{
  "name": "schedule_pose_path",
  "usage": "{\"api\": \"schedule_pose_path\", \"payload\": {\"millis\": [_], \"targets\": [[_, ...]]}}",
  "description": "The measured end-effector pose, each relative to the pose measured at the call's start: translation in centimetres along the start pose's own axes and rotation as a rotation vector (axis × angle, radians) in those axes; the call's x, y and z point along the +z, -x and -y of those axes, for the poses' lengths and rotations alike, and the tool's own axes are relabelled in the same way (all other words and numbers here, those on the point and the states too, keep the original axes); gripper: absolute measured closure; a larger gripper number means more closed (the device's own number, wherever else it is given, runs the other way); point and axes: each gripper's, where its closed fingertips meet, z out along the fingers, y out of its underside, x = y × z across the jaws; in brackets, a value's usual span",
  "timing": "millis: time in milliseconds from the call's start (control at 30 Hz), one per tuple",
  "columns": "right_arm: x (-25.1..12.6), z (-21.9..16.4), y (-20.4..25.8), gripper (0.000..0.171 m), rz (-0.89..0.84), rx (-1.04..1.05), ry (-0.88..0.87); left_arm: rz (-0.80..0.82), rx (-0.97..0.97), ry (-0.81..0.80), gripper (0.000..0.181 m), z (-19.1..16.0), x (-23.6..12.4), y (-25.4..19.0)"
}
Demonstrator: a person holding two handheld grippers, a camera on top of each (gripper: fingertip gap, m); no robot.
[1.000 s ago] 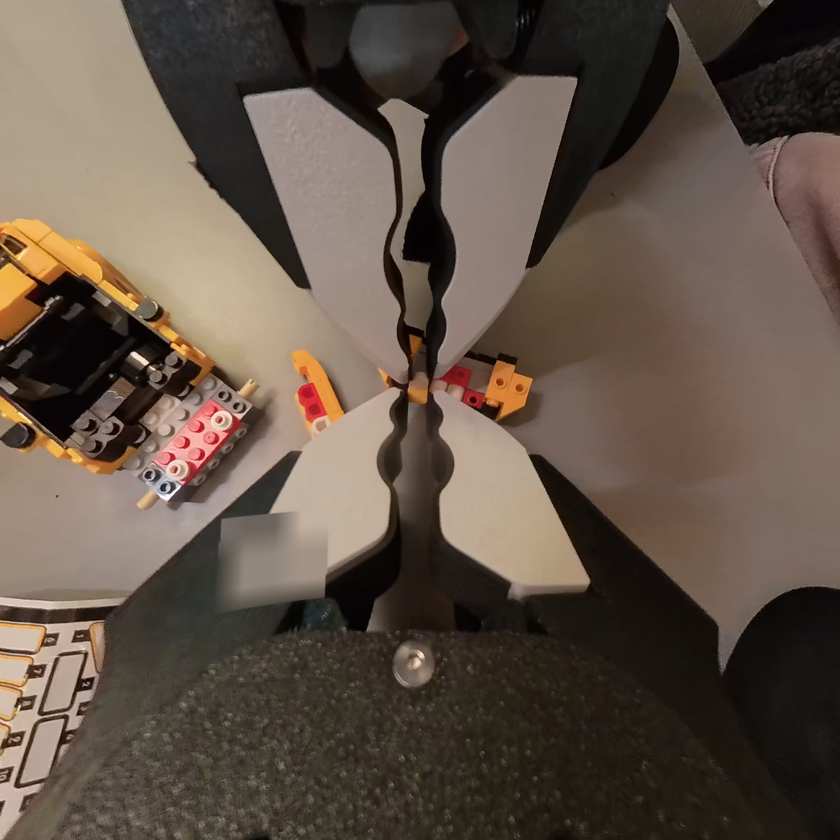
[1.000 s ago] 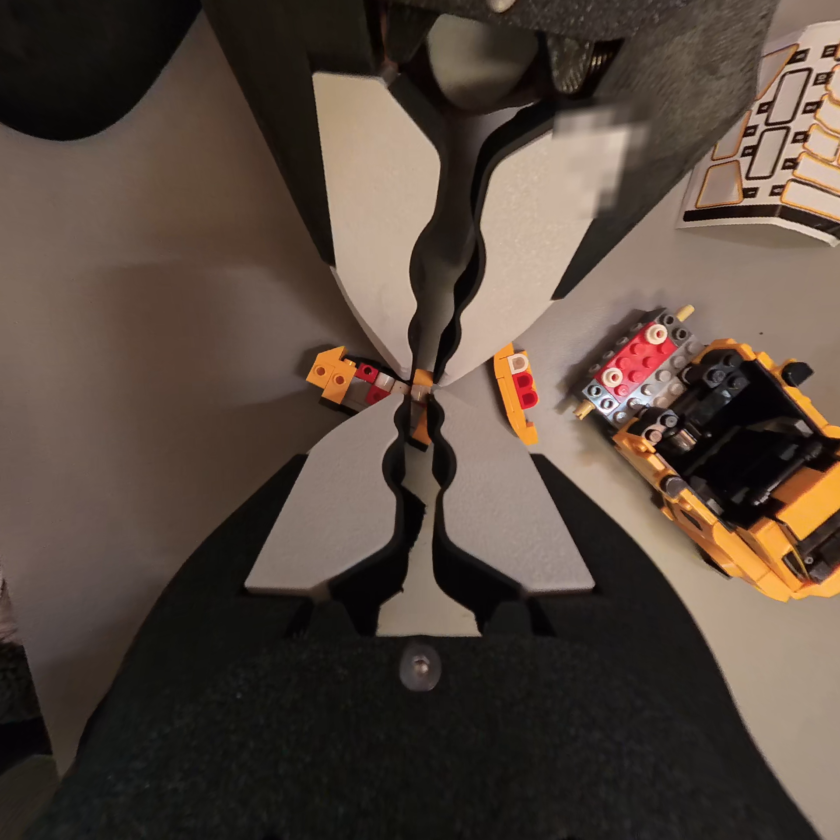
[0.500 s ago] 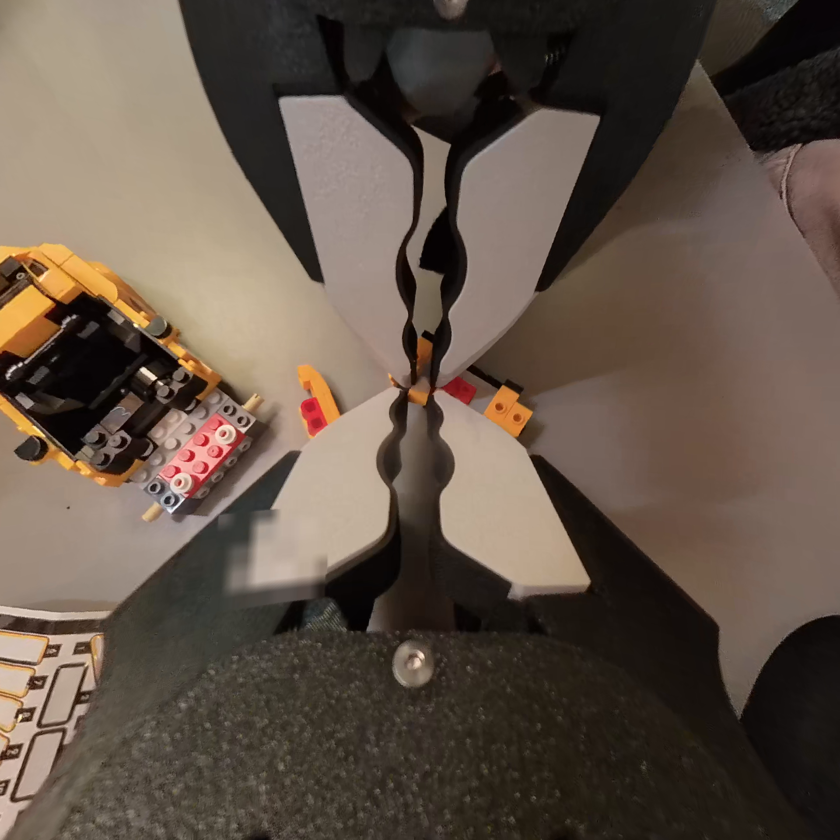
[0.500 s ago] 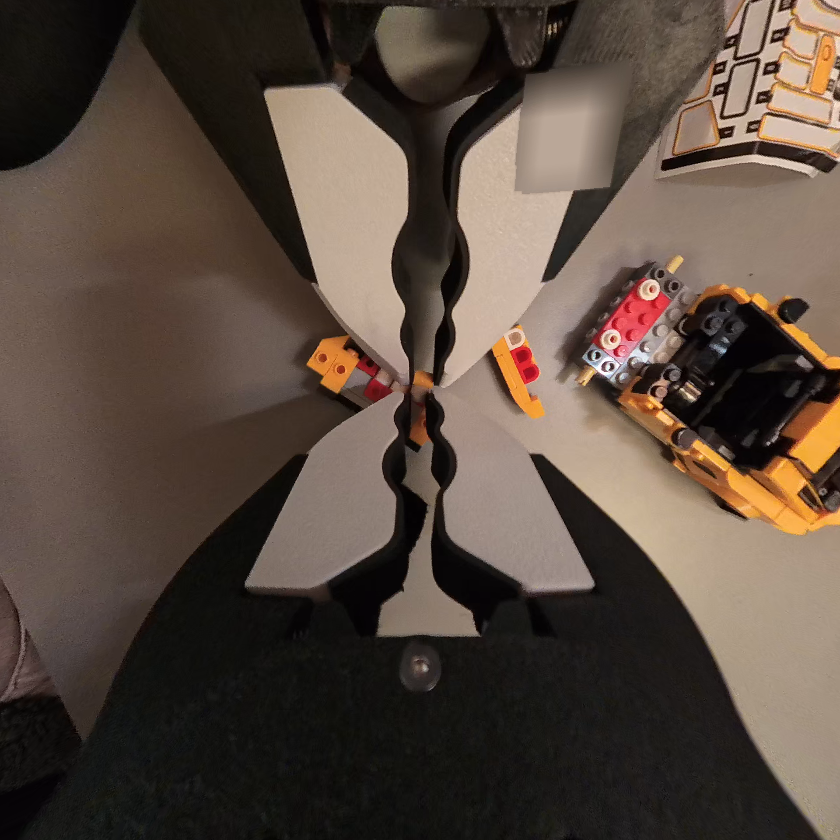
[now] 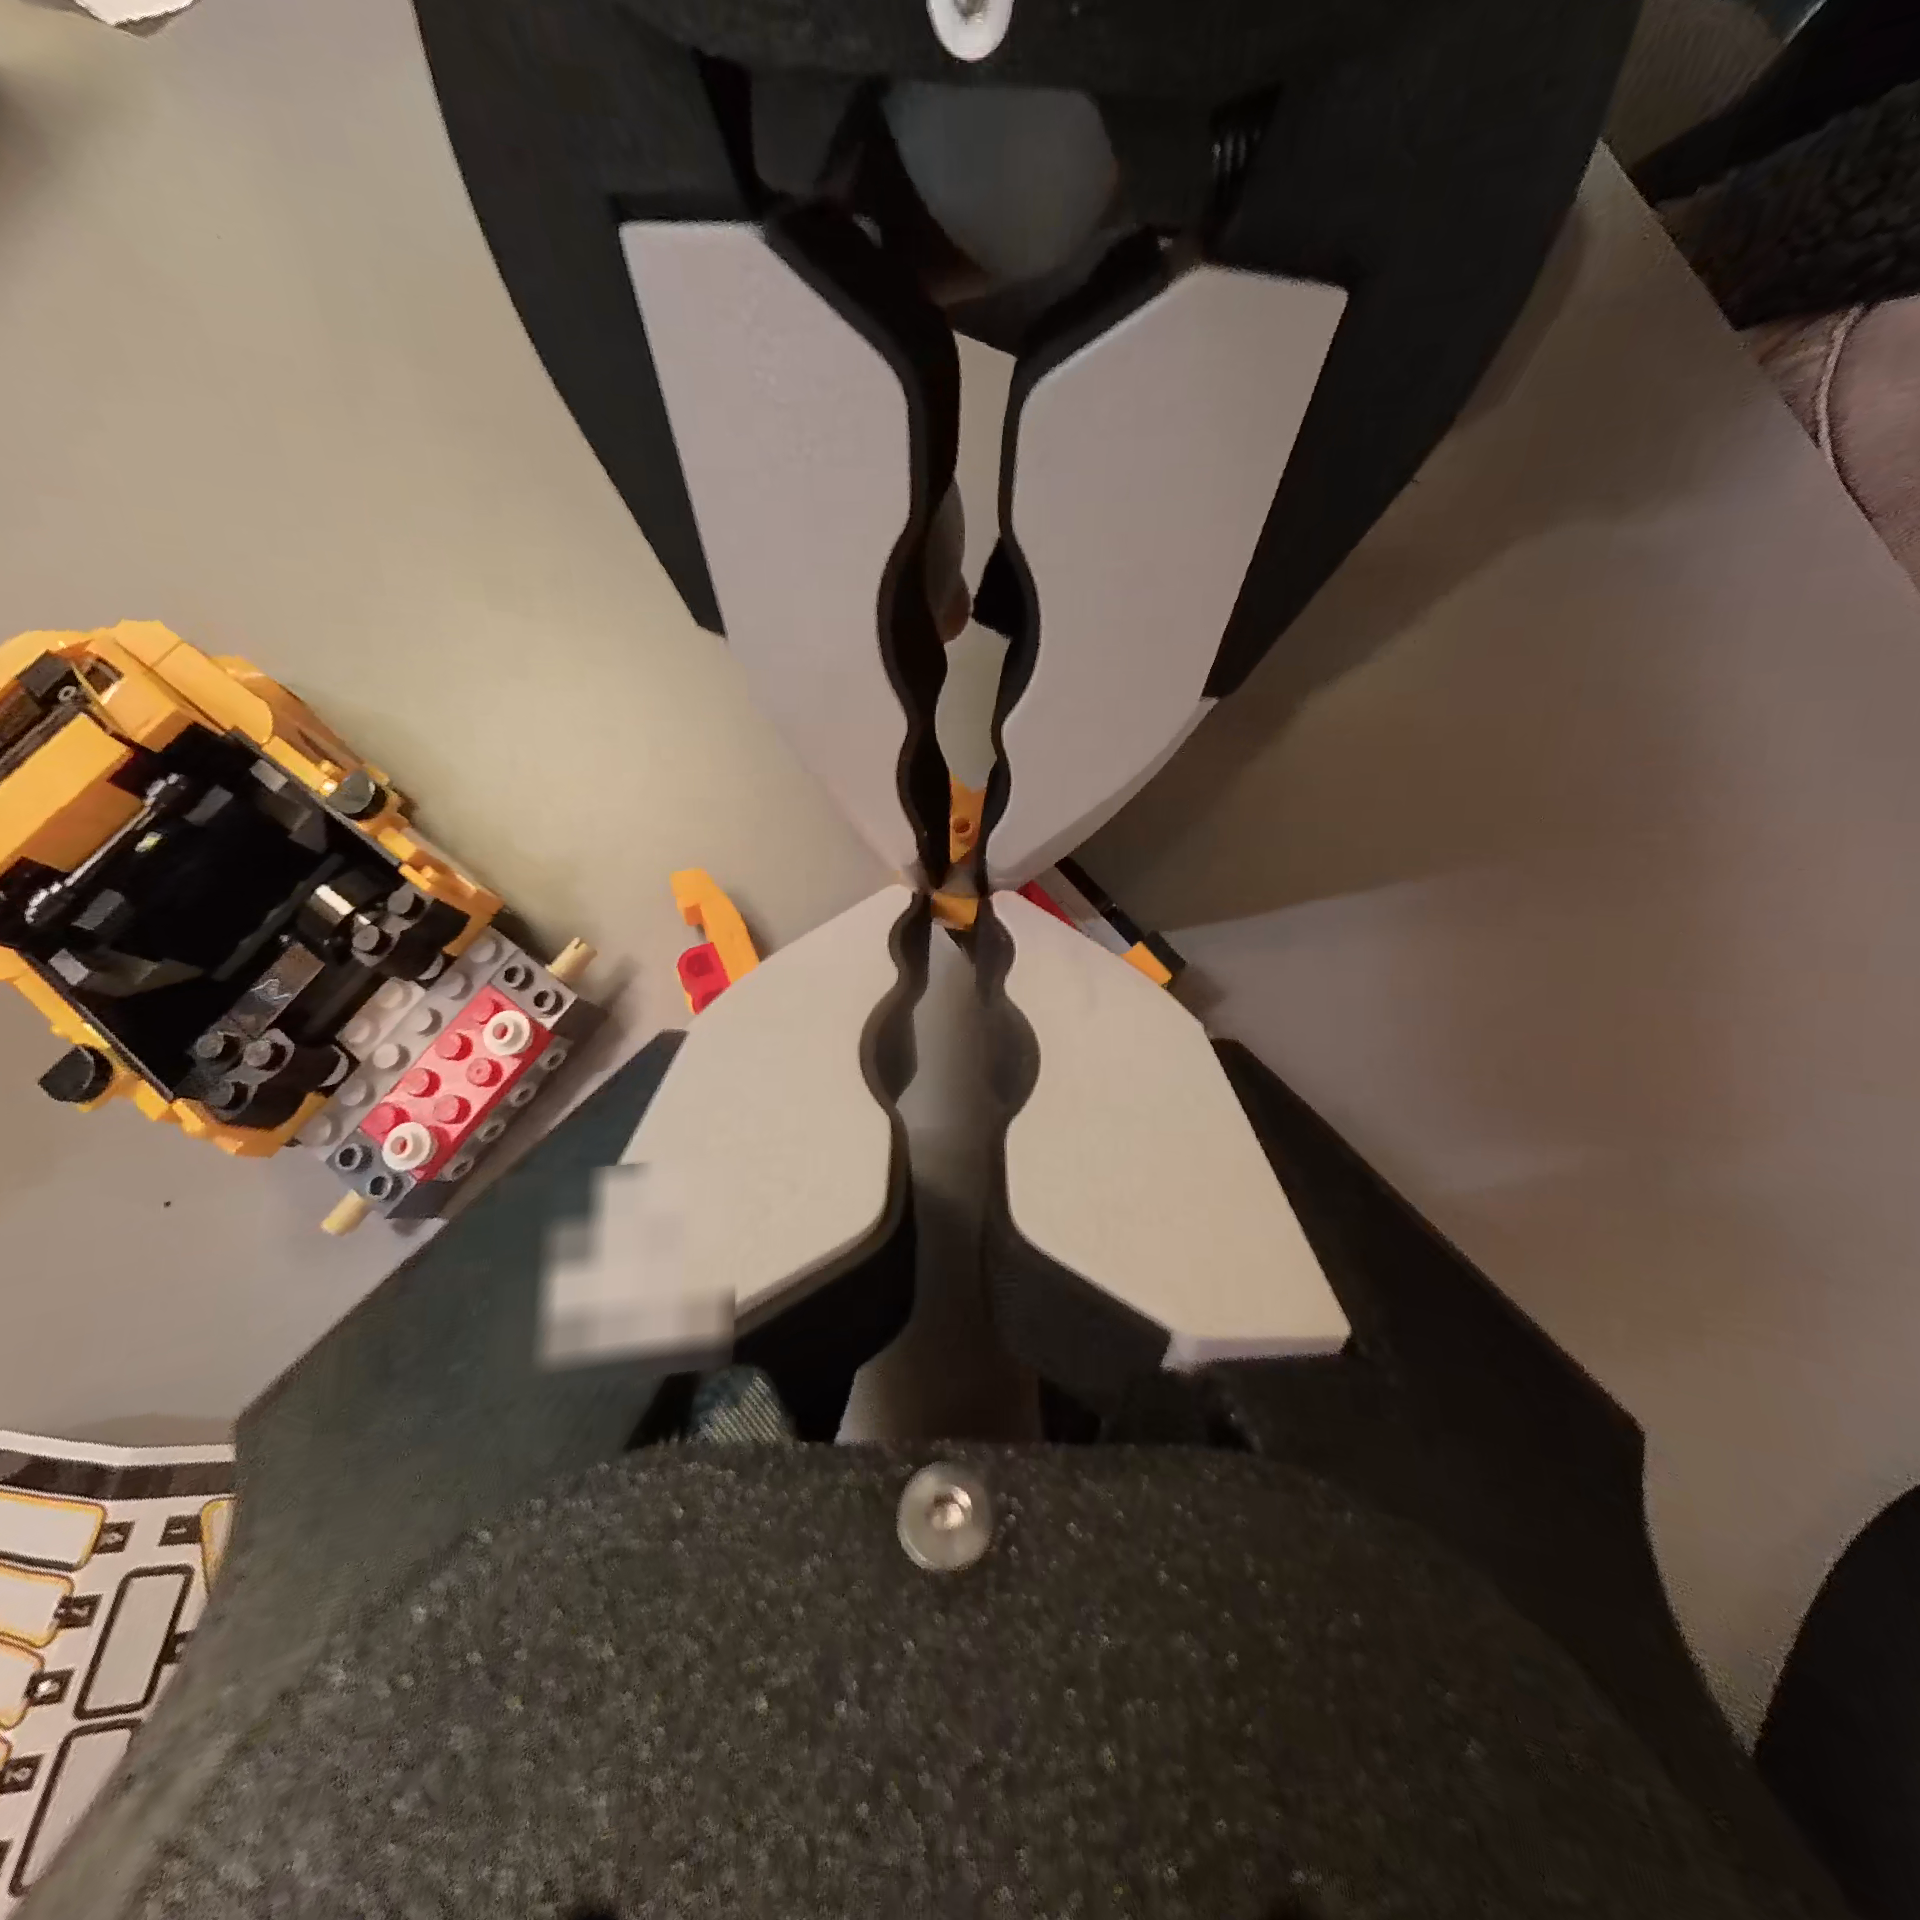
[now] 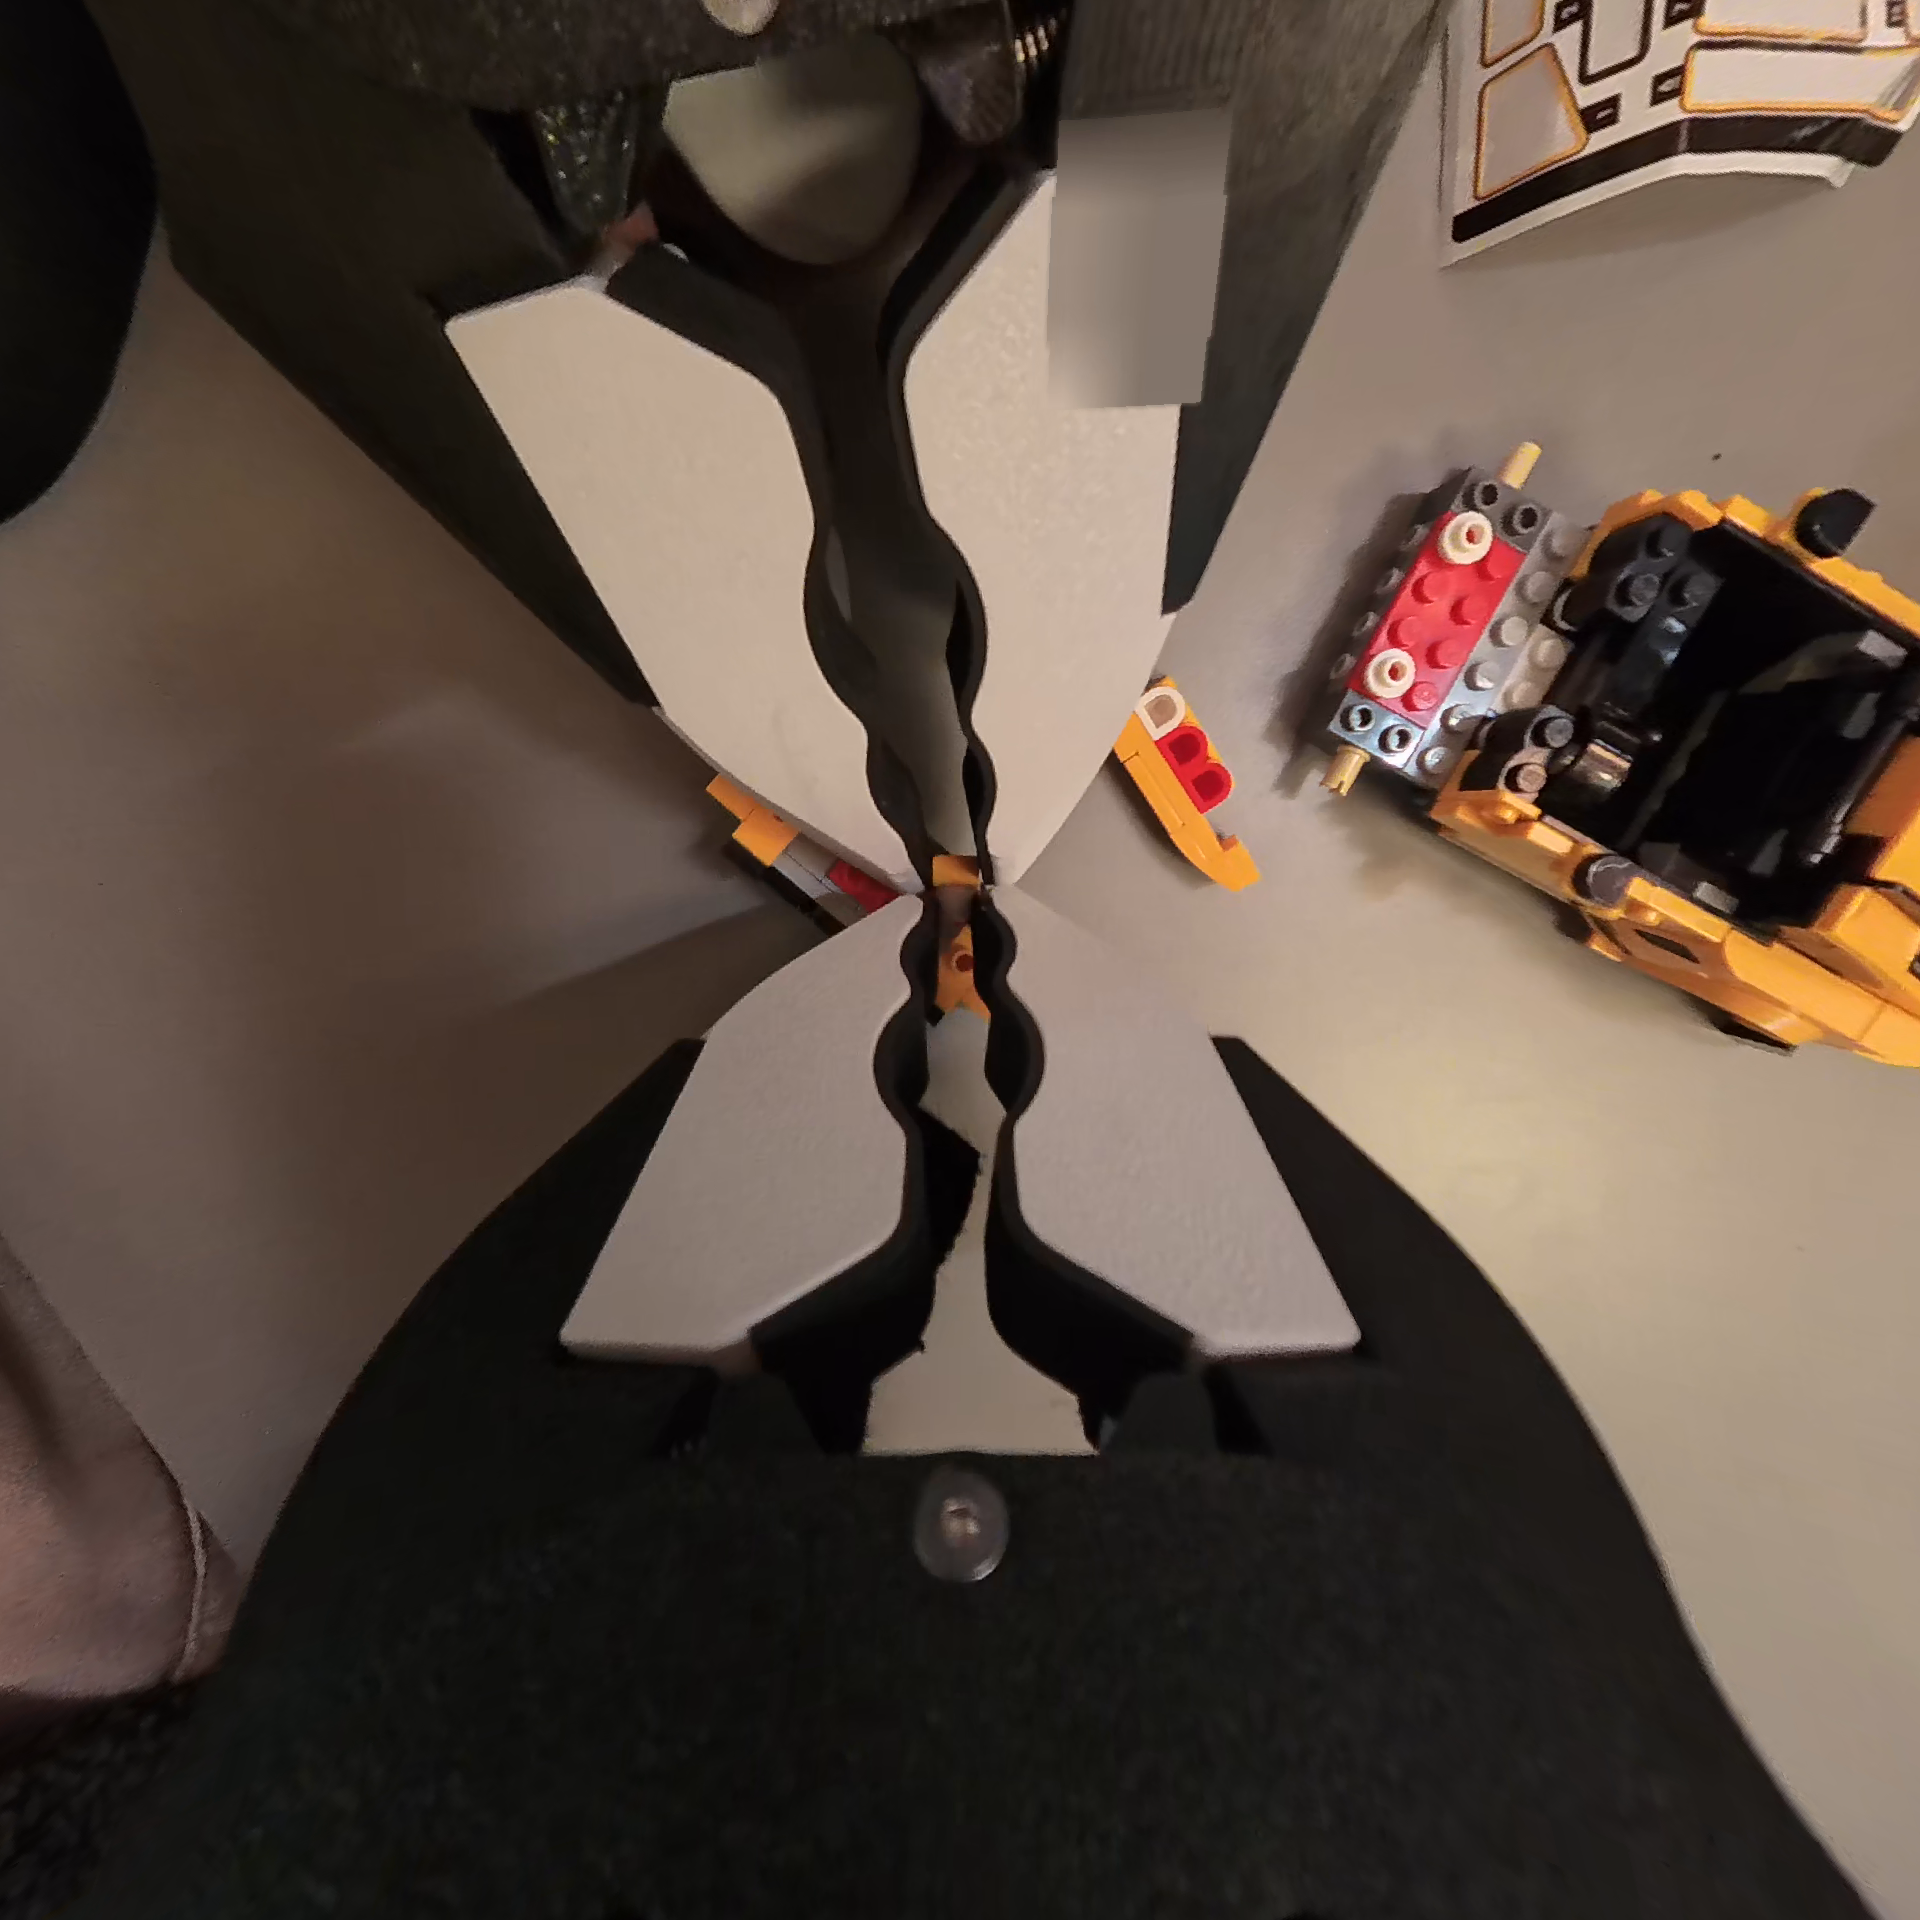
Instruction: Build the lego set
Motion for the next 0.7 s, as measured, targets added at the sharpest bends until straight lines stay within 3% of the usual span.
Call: {"api": "schedule_pose_path", "payload": {"millis": [133,267,600,700], "targets": [[0.0,0.0,0.0,0.165,0.002,0.026,-0.011,-0.003,-0.004,0.000,0.173,0.0,0.0,0.0],[0.2,0.2,-0.1,0.171,-0.003,0.034,-0.027,-0.017,-0.034,0.021,0.159,-0.3,-0.9,-0.2],[-0.9,0.4,0.1,0.171,0.034,0.037,-0.079,-0.058,-0.040,0.090,0.160,-1.7,-3.2,-1.3],[-1.6,-0.1,-0.2,0.156,0.010,0.038,-0.109,-0.079,-0.070,0.079,0.162,-1.8,-4.5,-1.4]]}}
